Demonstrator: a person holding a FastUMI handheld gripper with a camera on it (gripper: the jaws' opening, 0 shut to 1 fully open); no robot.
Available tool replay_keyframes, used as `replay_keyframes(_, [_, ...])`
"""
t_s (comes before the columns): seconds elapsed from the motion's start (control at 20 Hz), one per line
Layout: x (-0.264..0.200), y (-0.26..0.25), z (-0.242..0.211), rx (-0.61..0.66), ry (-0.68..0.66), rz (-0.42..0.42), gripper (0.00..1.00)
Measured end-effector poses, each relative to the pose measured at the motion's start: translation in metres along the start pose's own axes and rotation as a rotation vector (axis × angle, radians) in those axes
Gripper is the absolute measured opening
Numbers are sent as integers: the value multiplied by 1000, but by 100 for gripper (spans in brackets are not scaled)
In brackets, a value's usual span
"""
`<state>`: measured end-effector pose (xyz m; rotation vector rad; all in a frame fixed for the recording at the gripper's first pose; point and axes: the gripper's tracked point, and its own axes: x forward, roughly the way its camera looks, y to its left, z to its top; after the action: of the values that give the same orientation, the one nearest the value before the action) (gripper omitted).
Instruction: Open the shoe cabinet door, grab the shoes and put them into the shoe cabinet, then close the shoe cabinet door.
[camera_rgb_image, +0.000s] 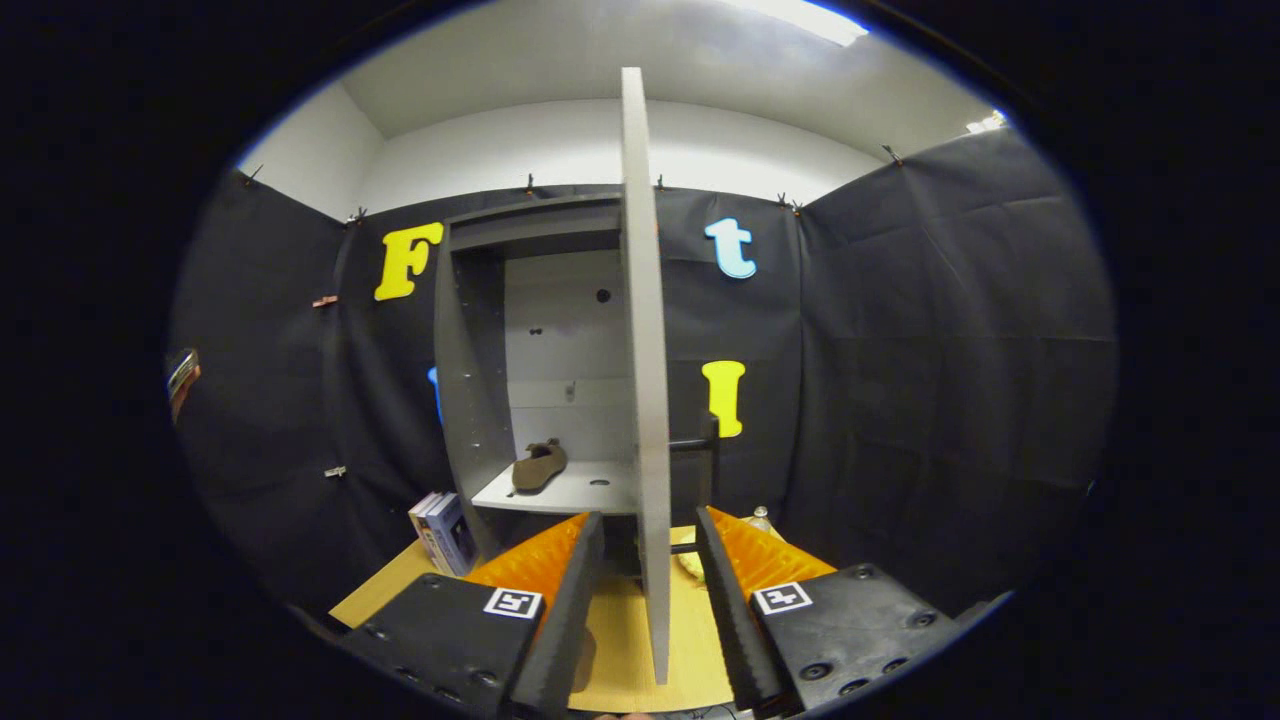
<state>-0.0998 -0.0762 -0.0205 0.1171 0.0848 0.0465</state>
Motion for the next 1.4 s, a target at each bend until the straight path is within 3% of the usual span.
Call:
replay_keyframes(0.1, [-1, 29, -14, -31, 32, 63, 79])
replay_keyframes(0.2, [5, 53, -32, -26, 72, 116, 89])
replay_keyframes(0.35, [22, 89, -77, 14, 170, 181, 98])
replay_keyframes(0.55, [48, 122, -170, 32, 379, 228, 99])
replay_keyframes(0.9, [58, 135, -354, 70, 719, 224, 99])
replay_keyframes(1.4, [118, 144, -498, 63, 845, 158, 97])
